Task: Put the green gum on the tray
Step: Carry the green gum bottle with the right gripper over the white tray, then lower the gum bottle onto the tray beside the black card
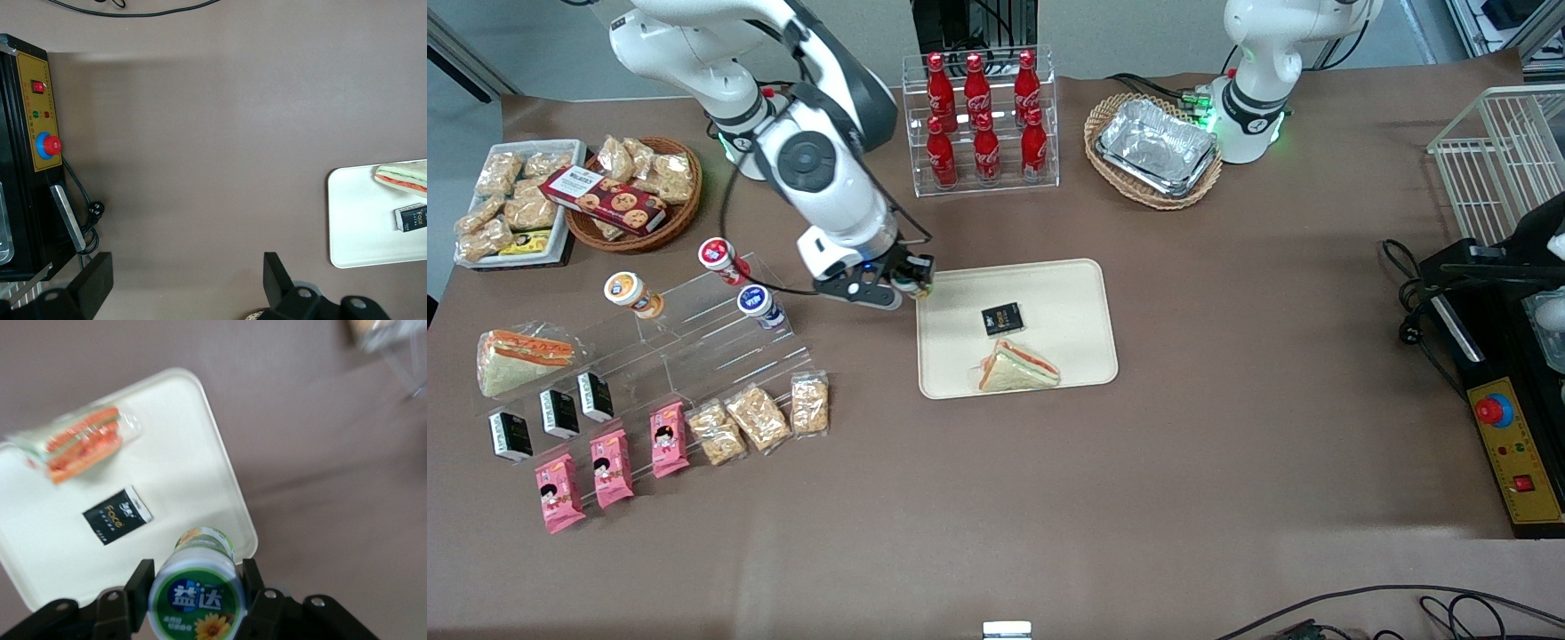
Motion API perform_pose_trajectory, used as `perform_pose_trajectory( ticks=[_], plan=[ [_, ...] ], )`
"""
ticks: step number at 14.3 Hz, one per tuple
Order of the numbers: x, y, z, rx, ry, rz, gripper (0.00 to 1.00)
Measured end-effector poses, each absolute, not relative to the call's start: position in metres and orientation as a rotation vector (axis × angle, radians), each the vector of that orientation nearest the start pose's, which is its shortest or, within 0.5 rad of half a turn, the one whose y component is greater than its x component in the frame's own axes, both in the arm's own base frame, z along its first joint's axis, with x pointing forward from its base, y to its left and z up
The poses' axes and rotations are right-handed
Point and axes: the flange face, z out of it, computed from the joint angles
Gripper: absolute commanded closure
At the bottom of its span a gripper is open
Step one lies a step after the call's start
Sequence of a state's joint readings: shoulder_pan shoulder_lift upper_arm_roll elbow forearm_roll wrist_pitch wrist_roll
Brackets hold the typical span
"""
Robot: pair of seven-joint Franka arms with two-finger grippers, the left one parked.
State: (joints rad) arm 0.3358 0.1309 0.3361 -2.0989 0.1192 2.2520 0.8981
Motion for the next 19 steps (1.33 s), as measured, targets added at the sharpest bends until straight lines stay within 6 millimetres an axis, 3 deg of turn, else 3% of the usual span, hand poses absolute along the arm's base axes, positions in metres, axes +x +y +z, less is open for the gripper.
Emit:
perform_pose_trajectory(
  ticks=[4,8,9,10,11,12,19],
  plan=[
    [0.410,0.384,0.297,-2.970,0.546,0.076,0.93],
    [0.396,0.401,0.251,-2.987,0.593,0.017,0.92],
    [0.393,0.403,0.243,-2.993,0.603,0.000,0.77],
    [0.392,0.405,0.235,-2.998,0.611,-0.019,0.51],
    [0.391,0.407,0.236,-2.995,0.617,-0.046,0.10],
    [0.390,0.408,0.235,-2.997,0.623,-0.060,0.00],
    [0.389,0.406,0.219,-3.010,0.637,-0.040,0.00]
  ],
)
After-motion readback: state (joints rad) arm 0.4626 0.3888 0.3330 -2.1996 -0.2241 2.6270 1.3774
